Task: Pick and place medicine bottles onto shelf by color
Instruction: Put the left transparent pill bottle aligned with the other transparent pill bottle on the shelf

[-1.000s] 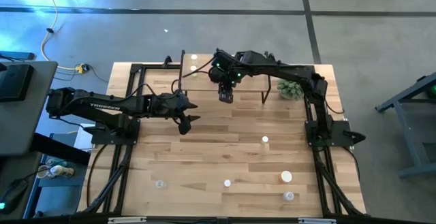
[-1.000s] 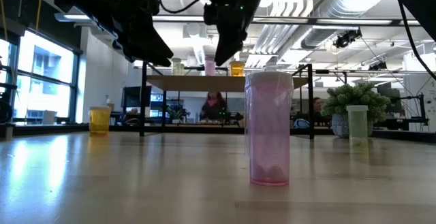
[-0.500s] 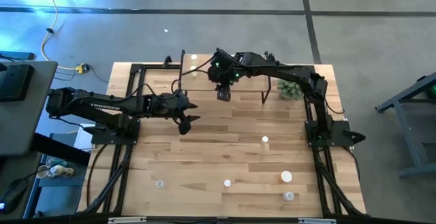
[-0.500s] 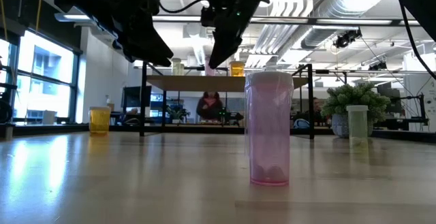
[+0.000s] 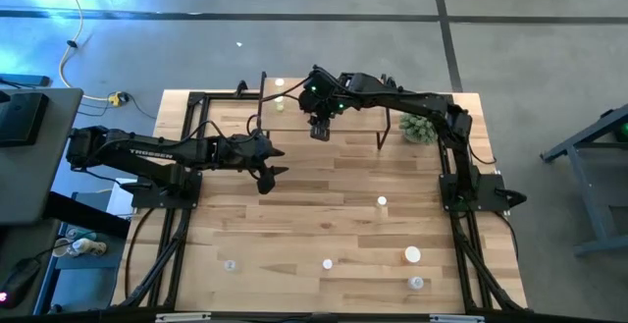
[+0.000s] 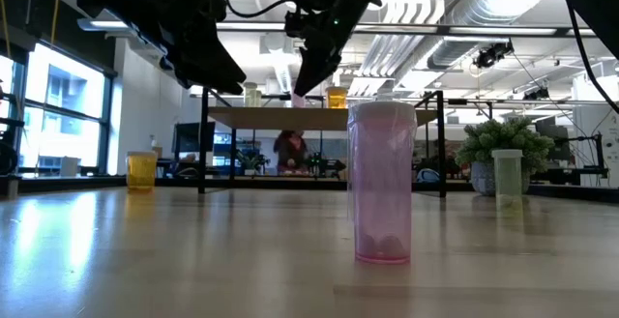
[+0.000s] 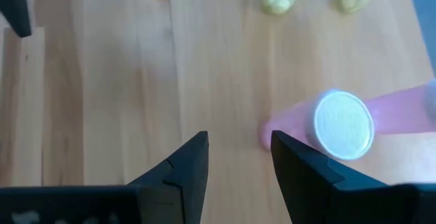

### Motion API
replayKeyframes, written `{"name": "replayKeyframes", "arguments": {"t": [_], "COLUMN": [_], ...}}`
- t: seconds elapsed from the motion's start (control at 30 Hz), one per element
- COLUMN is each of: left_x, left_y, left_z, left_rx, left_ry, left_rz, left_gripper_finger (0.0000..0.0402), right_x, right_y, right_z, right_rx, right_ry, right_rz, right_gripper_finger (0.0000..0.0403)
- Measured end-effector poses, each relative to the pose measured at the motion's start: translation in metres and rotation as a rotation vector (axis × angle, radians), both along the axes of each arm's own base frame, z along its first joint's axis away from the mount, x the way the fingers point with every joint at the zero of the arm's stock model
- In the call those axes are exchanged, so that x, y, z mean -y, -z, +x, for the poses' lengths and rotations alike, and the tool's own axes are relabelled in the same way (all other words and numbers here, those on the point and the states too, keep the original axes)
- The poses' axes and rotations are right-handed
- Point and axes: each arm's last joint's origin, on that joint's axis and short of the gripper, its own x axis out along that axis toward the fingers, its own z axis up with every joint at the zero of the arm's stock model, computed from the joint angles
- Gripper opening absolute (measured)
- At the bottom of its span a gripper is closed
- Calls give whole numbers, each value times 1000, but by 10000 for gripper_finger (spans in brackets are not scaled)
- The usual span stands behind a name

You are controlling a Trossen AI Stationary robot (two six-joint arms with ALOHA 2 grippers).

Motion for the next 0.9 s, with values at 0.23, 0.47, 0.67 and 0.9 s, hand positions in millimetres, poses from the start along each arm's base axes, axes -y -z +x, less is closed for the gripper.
{"name": "replayKeyframes", "arguments": {"t": [0.23,0.47,0.67,0.9], "left_x": [0,0,0,0], "left_y": [0,0,0,0], "left_z": [0,0,0,0], "left_rx": [0,0,0,4], "left_ry": [0,0,0,-9], "left_rz": [0,0,0,-13], "left_gripper_finger": [232,232,232,232], "right_x": [1,0,-5,-14], "right_y": [-1,0,-9,-25], "right_z": [1,1,-3,-6], "right_rx": [15,6,-34,-47], "right_ry": [1,-2,-7,-32], "right_rz": [-7,-6,10,44], "right_gripper_finger": [152,152,152,152]}}
